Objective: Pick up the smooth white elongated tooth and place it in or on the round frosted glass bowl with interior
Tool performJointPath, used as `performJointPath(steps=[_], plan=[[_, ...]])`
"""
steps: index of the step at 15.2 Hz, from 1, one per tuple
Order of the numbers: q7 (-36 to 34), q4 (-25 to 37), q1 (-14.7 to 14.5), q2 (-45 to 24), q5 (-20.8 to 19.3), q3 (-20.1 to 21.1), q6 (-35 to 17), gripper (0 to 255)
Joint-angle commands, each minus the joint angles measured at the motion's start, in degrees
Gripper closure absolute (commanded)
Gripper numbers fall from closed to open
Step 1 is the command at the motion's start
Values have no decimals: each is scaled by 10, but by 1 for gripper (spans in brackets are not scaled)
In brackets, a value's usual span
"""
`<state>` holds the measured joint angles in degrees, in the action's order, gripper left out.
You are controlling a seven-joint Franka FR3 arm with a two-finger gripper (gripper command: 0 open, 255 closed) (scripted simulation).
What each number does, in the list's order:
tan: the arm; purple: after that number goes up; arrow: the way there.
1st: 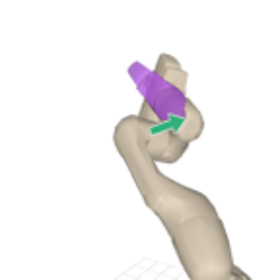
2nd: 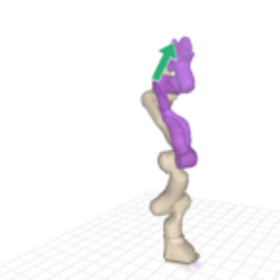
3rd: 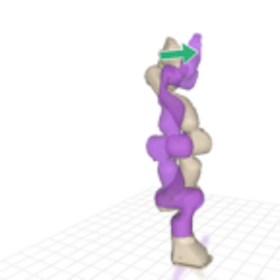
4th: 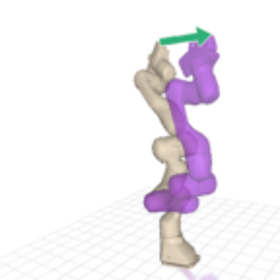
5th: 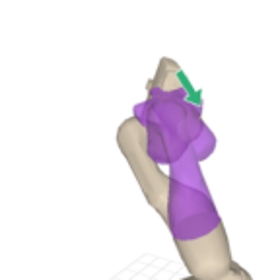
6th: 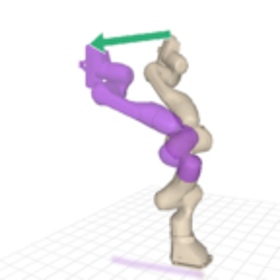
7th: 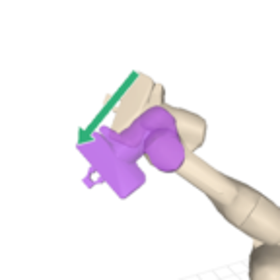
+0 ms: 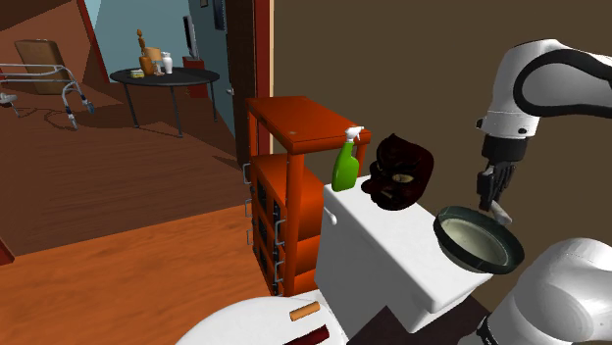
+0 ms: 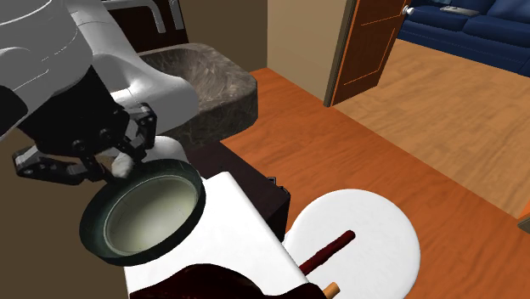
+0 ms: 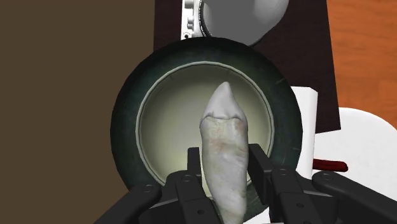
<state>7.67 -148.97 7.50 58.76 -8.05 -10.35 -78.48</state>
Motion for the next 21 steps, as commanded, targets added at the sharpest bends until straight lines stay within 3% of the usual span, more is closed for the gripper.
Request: performJointPath(steps=[1,12,19,20,21], plan=[[1,-18,2,5,-4,-3,-12,255],[0,-107,9,18,-19,-18,-89,255],[0,-107,9,19,-19,-18,-89,255],[0,-107,9,19,-19,-18,-89,0],[0,-107,9,19,-19,-18,-89,0]])
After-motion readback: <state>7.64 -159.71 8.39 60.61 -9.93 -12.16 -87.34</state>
